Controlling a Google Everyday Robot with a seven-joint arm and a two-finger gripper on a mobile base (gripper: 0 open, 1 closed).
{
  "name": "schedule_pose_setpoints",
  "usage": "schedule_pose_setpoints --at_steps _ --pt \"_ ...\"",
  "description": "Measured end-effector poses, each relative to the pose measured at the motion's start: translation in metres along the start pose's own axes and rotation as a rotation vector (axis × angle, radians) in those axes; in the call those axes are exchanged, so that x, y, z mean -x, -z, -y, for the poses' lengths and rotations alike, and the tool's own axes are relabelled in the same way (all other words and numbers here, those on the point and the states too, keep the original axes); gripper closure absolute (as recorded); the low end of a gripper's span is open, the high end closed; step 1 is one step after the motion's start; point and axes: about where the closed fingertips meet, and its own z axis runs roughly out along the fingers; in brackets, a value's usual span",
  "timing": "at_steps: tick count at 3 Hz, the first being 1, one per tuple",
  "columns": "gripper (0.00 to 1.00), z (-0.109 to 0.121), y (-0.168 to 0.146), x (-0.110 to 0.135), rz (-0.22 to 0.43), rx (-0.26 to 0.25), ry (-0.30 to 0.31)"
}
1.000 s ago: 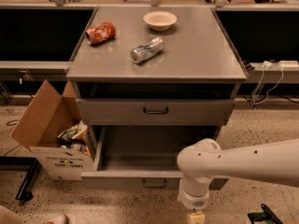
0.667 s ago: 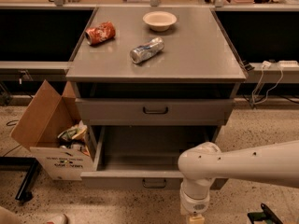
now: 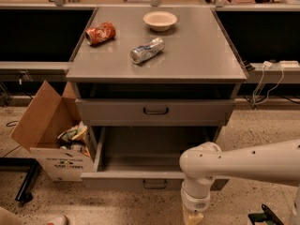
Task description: Close middle drawer
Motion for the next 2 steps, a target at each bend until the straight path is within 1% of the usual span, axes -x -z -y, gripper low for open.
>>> schedule_pose_setpoints --at_steps 1,2 --pt "1.0 0.024 -0.011 -0.009 0.076 -0.011 -0.003" --pt "1.0 0.059 -0.008 -0.007 0.156 -0.064 0.07"
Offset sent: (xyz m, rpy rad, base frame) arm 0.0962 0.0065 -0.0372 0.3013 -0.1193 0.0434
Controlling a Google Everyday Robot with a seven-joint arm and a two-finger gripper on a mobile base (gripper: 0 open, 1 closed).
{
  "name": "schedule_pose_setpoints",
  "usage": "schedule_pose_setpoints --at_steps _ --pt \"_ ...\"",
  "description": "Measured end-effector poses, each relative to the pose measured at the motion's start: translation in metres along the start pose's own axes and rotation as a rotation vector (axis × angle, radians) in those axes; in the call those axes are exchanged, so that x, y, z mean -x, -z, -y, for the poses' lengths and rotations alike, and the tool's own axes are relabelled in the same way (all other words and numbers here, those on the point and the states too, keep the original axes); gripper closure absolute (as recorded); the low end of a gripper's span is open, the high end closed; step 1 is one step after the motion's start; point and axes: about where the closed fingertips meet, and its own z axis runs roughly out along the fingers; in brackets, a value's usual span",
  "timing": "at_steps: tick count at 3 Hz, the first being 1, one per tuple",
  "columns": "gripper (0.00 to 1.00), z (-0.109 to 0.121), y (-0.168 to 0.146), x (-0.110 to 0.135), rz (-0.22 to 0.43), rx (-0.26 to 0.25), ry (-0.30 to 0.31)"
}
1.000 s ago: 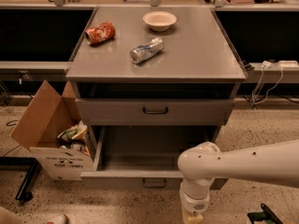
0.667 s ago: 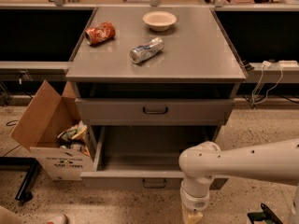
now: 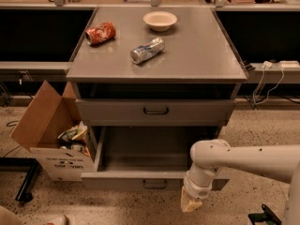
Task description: Close middle drawer
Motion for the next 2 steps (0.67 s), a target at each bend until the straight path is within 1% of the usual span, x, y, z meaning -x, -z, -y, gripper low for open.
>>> schedule_pose_setpoints --at_steps 1,2 --pt "1.0 0.021 0.002 0.005 0.037 -0.057 0.057" --pt "1.0 0.041 -0.005 0.006 0.014 -0.104 0.084"
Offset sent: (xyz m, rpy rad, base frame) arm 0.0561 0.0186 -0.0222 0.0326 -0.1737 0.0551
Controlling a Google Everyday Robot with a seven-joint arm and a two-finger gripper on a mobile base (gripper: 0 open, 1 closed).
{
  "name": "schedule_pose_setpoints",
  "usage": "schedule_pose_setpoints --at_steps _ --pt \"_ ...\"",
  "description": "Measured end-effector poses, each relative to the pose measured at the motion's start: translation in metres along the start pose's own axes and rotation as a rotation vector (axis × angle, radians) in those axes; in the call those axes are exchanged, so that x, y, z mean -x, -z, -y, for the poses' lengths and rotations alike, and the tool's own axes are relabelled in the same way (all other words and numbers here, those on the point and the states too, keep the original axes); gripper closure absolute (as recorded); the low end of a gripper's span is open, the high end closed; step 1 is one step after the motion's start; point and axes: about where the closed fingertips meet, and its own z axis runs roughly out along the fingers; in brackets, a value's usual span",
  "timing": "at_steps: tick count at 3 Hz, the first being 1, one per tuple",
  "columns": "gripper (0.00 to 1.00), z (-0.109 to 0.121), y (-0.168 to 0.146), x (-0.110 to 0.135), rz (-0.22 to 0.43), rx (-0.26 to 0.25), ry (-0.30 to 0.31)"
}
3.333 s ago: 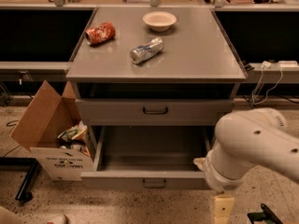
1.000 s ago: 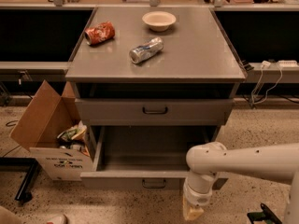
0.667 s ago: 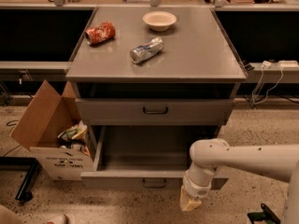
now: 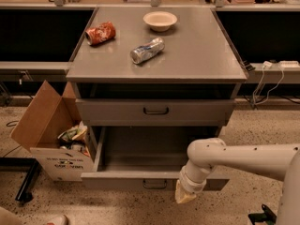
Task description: Close middle drawer
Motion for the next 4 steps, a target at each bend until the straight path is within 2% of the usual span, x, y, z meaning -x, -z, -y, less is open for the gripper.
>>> schedule_pose_setpoints --at_steps 1,2,3,4 --pt "1.0 0.0 -0.001 -0.001 0.0 0.0 -0.003" --pt "1.0 0.007 0.007 -0.03 0.005 -0.076 -0.024" --pt "1.0 0.014 0.013 -0.048 0.024 -0.129 -0.024" --pt "1.0 0.026 0.012 -0.059 0.011 -0.152 -0.032"
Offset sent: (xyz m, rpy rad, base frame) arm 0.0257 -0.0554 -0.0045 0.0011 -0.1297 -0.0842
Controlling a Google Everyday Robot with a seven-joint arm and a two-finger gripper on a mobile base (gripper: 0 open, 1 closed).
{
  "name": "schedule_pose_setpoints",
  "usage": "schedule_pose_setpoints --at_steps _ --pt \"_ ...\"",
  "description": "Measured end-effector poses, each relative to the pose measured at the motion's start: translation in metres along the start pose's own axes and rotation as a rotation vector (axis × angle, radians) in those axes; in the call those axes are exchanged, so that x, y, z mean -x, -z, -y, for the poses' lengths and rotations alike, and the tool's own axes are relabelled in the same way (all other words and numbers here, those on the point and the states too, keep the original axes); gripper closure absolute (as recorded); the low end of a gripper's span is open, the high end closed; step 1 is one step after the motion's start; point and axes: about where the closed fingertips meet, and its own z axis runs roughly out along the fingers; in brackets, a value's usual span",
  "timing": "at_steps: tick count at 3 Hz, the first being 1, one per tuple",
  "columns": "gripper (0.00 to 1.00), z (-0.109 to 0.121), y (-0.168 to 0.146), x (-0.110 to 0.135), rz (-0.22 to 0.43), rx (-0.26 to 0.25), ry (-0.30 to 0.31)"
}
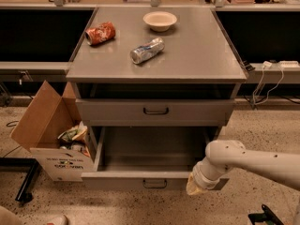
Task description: Close middle drawer
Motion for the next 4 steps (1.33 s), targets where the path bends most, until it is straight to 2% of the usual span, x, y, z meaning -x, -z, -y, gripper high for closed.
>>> schedule_pose_setpoints --at_steps 1,2,4 --pt "0.81 0.0001 0.0 -0.0002 0.0 0.0 0.0" --pt "0.5 0.0001 0.0 -0.0002 0.0 0.0 0.0" --pt "0.04 0.0001 -0.0001 -0.0002 0.0 0.0 0.0"
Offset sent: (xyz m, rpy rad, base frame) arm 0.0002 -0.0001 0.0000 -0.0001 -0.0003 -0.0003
